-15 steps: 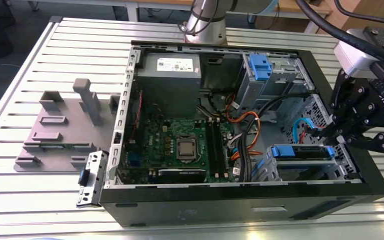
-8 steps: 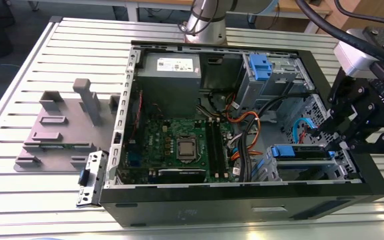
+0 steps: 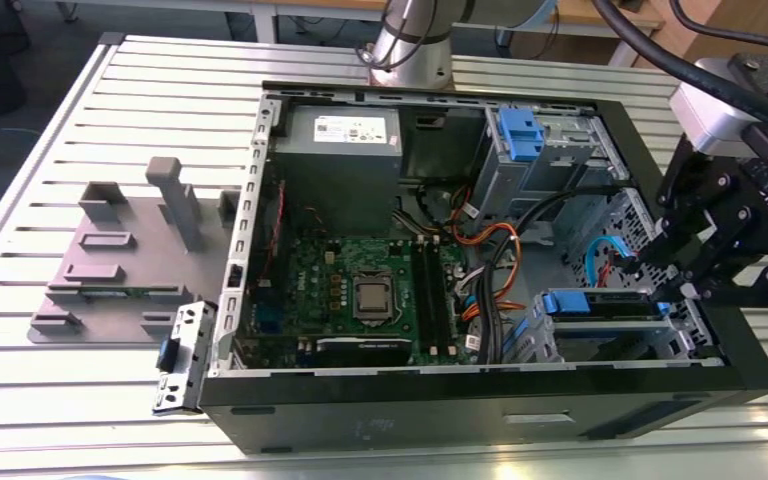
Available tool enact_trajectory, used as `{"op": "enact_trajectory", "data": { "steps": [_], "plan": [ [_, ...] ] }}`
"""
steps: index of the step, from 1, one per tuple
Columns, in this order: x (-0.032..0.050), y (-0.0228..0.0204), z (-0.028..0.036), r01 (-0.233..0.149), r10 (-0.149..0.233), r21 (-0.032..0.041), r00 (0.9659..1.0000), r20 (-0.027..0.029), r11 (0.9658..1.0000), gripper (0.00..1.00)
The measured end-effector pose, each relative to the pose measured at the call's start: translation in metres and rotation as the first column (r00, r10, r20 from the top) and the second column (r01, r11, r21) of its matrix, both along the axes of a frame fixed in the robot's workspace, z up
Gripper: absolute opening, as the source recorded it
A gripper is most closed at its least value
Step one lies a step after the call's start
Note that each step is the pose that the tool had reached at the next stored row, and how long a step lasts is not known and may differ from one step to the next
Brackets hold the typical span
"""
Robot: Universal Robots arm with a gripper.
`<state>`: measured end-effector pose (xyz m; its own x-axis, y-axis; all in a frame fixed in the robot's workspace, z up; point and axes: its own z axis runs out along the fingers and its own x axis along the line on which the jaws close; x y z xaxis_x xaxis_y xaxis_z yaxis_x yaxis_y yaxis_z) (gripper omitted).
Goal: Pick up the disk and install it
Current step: 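Insert the first disk wire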
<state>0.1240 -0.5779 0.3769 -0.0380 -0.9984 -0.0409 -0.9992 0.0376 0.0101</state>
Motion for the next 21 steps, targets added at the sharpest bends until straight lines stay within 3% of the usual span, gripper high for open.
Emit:
{"op": "enact_trajectory", "data": {
  "steps": [21],
  "plan": [
    [0.017, 0.0, -0.0001, 0.0, 0.0, -0.0001, 1.0, -0.0004, 1.0, 0.41]
  ]
}}
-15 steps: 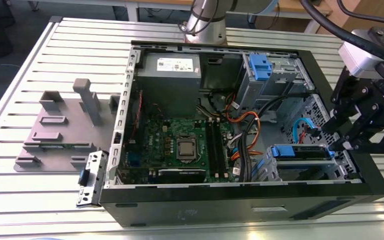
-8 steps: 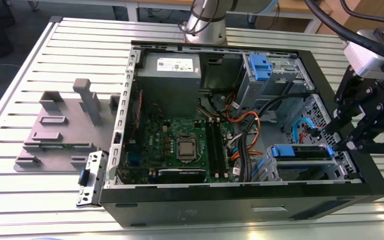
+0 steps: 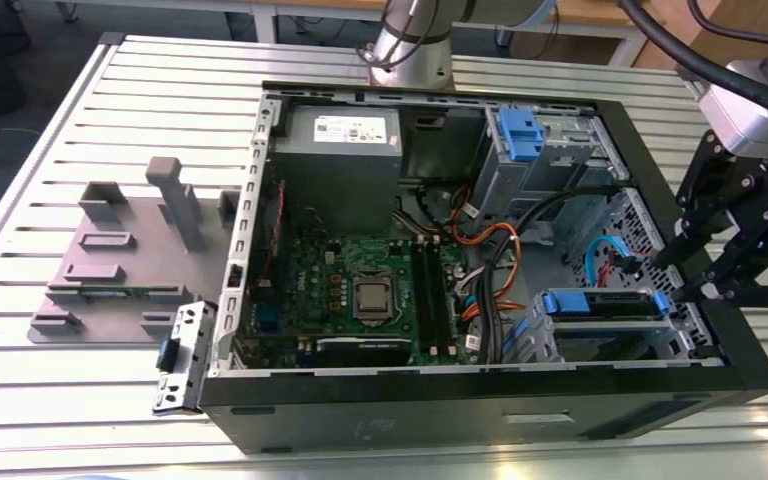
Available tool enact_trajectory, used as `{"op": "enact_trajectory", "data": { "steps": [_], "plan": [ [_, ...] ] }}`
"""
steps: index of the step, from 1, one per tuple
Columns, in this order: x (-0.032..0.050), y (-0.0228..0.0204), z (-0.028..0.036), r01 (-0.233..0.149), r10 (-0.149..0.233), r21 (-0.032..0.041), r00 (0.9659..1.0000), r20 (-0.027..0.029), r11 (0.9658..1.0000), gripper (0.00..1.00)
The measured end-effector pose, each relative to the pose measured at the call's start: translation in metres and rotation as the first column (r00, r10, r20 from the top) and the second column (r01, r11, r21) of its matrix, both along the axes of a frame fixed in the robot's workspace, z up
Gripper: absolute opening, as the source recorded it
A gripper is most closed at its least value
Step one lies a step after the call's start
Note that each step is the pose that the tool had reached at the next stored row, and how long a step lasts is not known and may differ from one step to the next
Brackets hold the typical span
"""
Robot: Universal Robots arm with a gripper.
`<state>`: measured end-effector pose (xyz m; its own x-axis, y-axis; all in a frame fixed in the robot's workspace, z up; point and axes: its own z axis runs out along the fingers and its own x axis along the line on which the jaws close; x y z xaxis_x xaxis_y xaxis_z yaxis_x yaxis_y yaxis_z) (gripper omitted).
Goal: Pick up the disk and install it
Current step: 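Insert the first disk wire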
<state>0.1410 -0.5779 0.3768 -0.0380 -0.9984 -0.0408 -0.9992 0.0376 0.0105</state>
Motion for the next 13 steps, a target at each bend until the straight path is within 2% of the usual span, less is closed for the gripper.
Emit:
{"op": "enact_trajectory", "data": {
  "steps": [13],
  "plan": [
    [0.0079, 0.0, -0.0002, 0.0, 0.0, 0.0, 1.0, 0.0, 1.0, 0.41]
  ]
}}
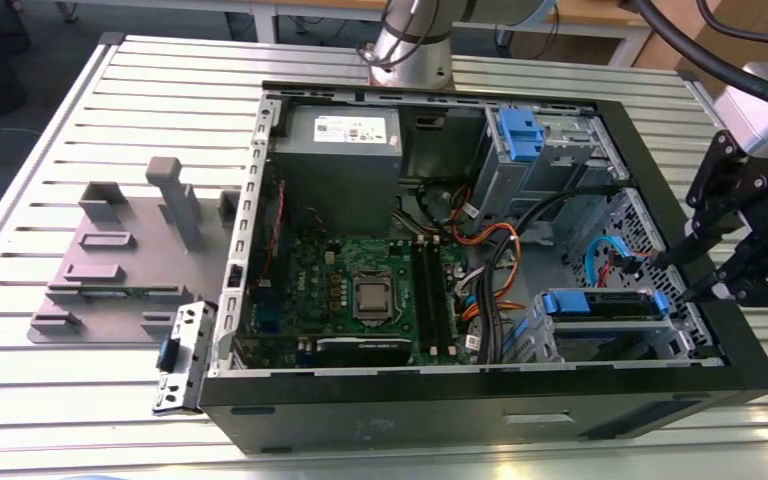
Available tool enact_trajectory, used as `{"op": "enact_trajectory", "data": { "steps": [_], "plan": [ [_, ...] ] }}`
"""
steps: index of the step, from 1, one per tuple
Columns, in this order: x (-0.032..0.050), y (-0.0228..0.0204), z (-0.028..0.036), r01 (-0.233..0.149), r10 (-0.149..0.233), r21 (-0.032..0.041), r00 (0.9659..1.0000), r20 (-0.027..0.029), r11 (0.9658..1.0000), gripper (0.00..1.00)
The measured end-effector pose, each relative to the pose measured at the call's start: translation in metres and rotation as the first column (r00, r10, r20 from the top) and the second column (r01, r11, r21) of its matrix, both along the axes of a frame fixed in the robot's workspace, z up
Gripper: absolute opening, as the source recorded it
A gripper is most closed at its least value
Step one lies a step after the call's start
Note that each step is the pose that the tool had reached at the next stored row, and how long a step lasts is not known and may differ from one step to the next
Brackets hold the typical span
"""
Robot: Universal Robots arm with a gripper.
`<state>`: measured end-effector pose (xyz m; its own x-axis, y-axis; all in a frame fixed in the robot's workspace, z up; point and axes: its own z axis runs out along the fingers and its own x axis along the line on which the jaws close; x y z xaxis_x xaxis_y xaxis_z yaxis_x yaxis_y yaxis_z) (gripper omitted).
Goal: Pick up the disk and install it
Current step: 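Insert the first disk wire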
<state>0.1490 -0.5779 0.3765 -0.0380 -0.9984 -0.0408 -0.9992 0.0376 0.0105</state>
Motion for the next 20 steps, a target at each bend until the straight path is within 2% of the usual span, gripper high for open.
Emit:
{"op": "enact_trajectory", "data": {
  "steps": [20],
  "plan": [
    [0.0128, 0.0001, -0.0003, 0.0, 0.0, 0.0, 1.0, 0.0, 1.0, 0.41]
  ]
}}
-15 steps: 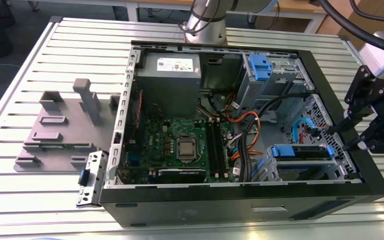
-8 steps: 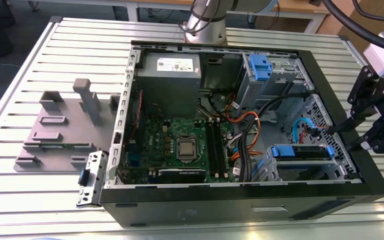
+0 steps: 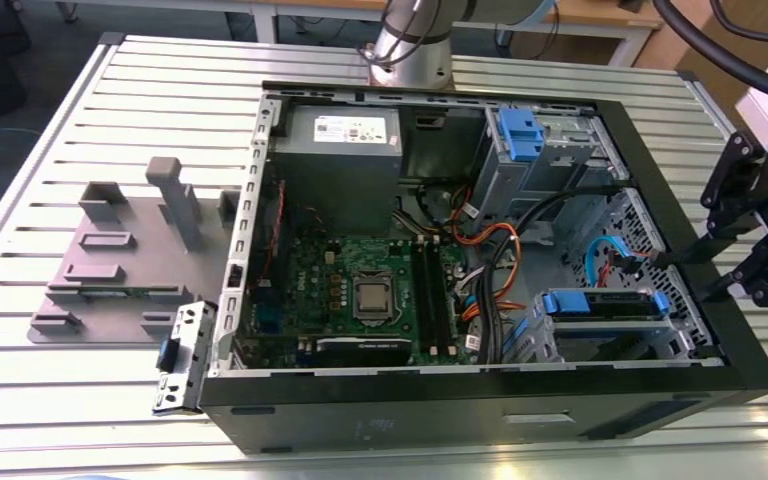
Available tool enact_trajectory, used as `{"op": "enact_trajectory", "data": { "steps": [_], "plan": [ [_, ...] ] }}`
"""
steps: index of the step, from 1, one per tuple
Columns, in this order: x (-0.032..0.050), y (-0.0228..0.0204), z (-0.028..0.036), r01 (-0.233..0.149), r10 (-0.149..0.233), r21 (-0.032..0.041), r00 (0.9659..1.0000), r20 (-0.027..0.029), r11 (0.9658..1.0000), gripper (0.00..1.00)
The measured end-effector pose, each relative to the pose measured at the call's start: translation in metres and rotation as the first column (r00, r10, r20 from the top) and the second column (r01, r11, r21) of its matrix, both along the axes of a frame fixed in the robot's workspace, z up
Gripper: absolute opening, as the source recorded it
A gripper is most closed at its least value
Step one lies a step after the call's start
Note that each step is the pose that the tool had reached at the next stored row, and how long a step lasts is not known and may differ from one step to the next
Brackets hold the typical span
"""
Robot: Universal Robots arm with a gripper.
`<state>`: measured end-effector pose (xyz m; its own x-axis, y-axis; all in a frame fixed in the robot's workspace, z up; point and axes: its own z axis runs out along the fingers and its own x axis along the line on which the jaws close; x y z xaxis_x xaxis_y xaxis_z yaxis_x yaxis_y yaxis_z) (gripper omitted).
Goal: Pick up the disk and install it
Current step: 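Insert the first disk wire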
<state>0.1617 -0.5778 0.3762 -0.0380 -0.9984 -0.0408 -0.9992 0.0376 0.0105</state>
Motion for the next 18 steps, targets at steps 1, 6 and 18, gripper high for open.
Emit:
{"op": "enact_trajectory", "data": {
  "steps": [1, 6, 18],
  "plan": [
    [0.0006, 0.0, 0.0, 0.0, 0.0, 0.0, 1.0, 0.0, 1.0, 0.41],
    [0.0035, 0.0, -0.0001, 0.0, 0.0, 0.0, 1.0, 0.0, 1.0, 0.41],
    [0.0102, 0.0003, -0.0003, 0.0, 0.0, 0.0, 1.0, 0.0, 1.0, 0.41]
  ]
}}
